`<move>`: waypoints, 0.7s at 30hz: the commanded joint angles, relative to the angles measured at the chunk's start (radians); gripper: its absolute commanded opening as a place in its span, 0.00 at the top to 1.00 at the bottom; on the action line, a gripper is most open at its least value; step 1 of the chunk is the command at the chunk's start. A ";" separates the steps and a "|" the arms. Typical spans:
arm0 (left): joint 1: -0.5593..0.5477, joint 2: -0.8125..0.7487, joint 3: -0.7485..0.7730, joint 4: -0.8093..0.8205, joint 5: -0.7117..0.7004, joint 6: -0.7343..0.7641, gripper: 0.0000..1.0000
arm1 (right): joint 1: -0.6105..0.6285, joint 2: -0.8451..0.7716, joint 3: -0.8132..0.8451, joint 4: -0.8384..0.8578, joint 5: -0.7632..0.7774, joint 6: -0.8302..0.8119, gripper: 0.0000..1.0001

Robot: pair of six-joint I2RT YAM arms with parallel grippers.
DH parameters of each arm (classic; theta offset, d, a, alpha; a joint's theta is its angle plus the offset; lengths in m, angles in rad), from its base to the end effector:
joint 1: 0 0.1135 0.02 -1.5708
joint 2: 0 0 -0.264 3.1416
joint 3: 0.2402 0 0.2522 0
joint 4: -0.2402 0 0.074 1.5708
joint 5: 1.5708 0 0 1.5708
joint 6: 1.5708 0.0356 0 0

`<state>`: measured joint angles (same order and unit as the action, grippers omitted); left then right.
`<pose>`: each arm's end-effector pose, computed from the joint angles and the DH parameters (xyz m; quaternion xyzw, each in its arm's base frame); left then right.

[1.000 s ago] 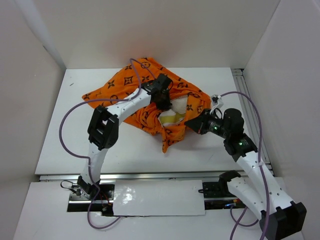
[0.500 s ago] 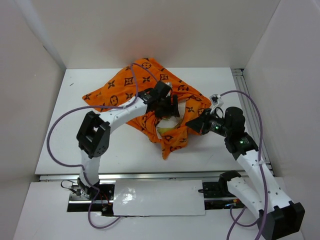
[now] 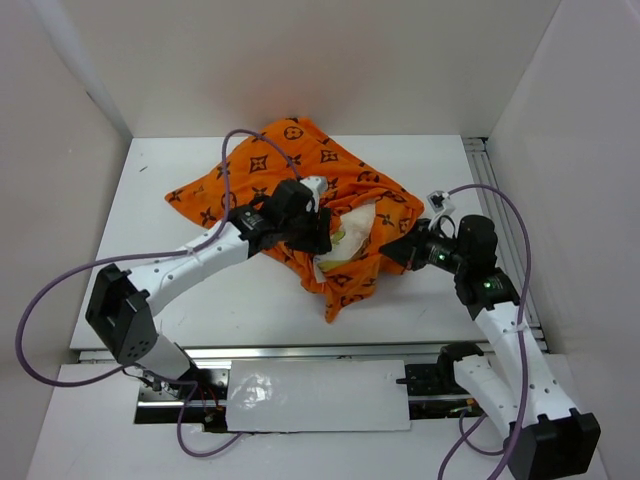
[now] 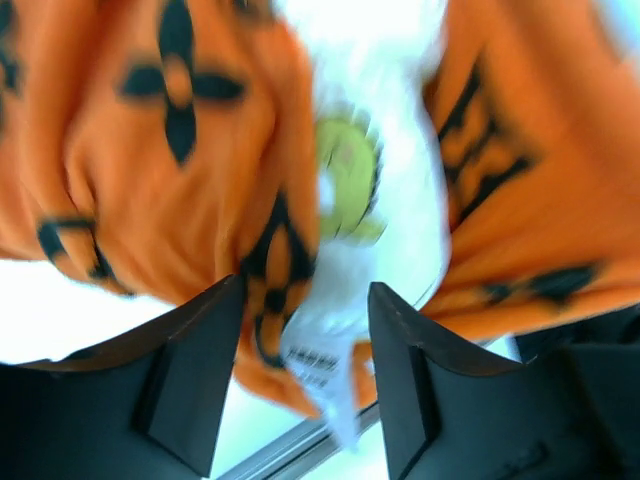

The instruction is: Put the pillow into the pillowcase

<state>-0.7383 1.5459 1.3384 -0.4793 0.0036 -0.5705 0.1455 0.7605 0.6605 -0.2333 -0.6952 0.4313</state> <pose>0.2590 -0.2358 0.3162 0.0765 0.9007 -0.2617 0.3384 0.1691 0.0478 0.2976 -0.0865 0.7862 0.4211 0.4439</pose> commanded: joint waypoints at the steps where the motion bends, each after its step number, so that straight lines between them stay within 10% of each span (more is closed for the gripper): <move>1: -0.032 -0.026 -0.058 0.001 0.031 0.080 0.36 | -0.021 -0.006 0.007 0.022 -0.067 -0.023 1.00; 5: -0.067 0.043 -0.033 0.013 0.012 0.070 0.49 | -0.032 0.014 0.007 0.040 -0.121 -0.032 1.00; 10: -0.067 0.183 0.065 0.053 -0.063 0.011 0.97 | -0.032 0.005 -0.002 0.040 -0.171 -0.045 1.00; 21: -0.104 0.497 0.205 0.148 0.087 -0.023 1.00 | -0.032 -0.013 0.076 0.253 -0.329 0.107 1.00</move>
<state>-0.8333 1.9587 1.5135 -0.4316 0.0639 -0.5659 0.1120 0.7715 0.6304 -0.1776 -0.8402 0.4530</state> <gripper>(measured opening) 0.034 0.006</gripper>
